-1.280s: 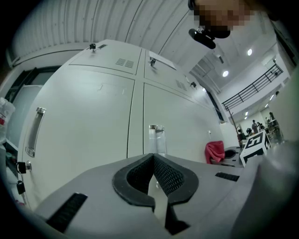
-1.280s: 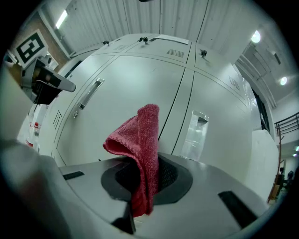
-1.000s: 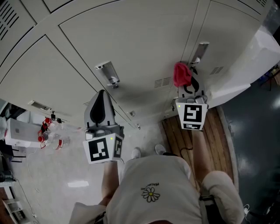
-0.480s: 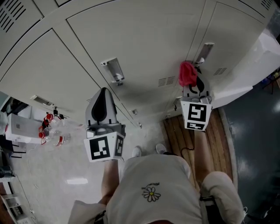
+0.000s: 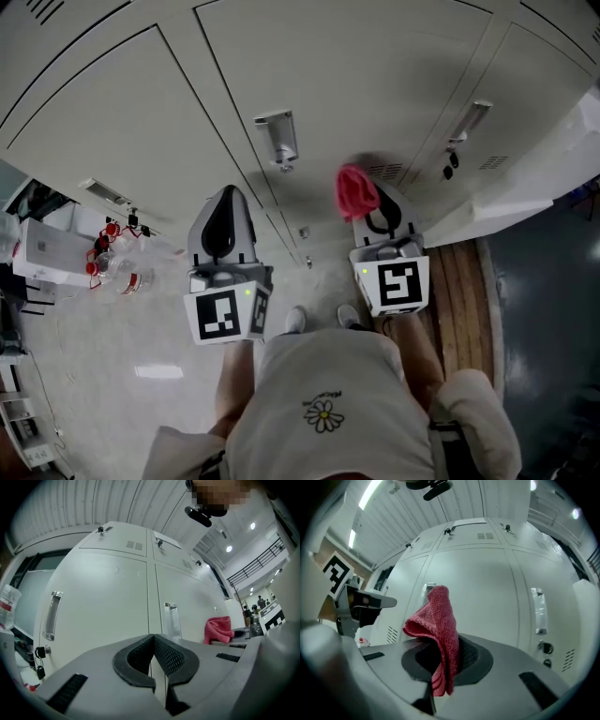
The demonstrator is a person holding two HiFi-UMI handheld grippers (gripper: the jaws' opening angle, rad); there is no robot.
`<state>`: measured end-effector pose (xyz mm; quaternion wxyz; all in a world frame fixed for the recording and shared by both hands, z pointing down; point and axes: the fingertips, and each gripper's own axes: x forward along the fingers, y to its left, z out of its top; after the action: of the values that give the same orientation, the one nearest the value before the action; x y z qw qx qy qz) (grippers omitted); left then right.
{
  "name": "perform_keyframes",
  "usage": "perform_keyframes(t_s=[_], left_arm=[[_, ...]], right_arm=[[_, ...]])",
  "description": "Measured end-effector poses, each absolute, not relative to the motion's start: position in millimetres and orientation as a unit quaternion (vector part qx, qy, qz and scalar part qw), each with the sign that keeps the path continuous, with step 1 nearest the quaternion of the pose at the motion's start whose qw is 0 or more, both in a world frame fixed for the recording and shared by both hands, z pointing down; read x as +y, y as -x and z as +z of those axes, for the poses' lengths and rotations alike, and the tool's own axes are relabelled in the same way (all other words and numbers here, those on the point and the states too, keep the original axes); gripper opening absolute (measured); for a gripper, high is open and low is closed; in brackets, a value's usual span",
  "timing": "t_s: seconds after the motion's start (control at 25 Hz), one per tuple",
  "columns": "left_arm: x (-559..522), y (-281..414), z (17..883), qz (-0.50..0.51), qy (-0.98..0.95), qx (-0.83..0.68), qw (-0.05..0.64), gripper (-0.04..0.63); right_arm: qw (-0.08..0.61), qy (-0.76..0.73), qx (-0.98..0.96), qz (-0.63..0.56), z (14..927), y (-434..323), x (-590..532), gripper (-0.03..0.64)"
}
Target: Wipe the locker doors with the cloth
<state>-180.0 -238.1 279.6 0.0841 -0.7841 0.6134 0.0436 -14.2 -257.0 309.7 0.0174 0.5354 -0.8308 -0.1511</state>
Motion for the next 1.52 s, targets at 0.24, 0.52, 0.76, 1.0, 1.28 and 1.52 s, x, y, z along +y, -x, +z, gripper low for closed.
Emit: perform_keyframes(t_s=[0.24, 0.52, 0.76, 1.0, 1.28, 1.52], left_arm=[[-230, 202, 281, 0.042, 0.774, 0.625, 0.092, 0.017], [-222, 223, 284, 0.033, 0.77, 0.63, 0.094, 0.017], [-218, 232, 285, 0.034, 0.765, 0.636, 0.095, 0.017], [-216, 233, 285, 0.035, 0.765, 0.636, 0.095, 0.017], [-216, 231, 283, 0.036, 0.763, 0.638, 0.095, 0.017], [-221, 221, 283, 0.043, 0.765, 0.636, 0.092, 0.017]], right_arm=[[0.07, -0.466, -0.867, -0.162, 342, 95, -247, 0.04], [0.059, -0.45, -0.881, -0.132, 360, 136, -257, 0.04], [0.066, -0.449, -0.881, -0.135, 363, 145, -263, 0.04], [0.077, -0.451, -0.879, -0.137, 369, 150, -267, 0.04], [0.072, -0.462, -0.875, -0.129, 374, 146, -272, 0.04], [0.081, -0.491, -0.856, -0.14, 372, 105, -280, 0.04]])
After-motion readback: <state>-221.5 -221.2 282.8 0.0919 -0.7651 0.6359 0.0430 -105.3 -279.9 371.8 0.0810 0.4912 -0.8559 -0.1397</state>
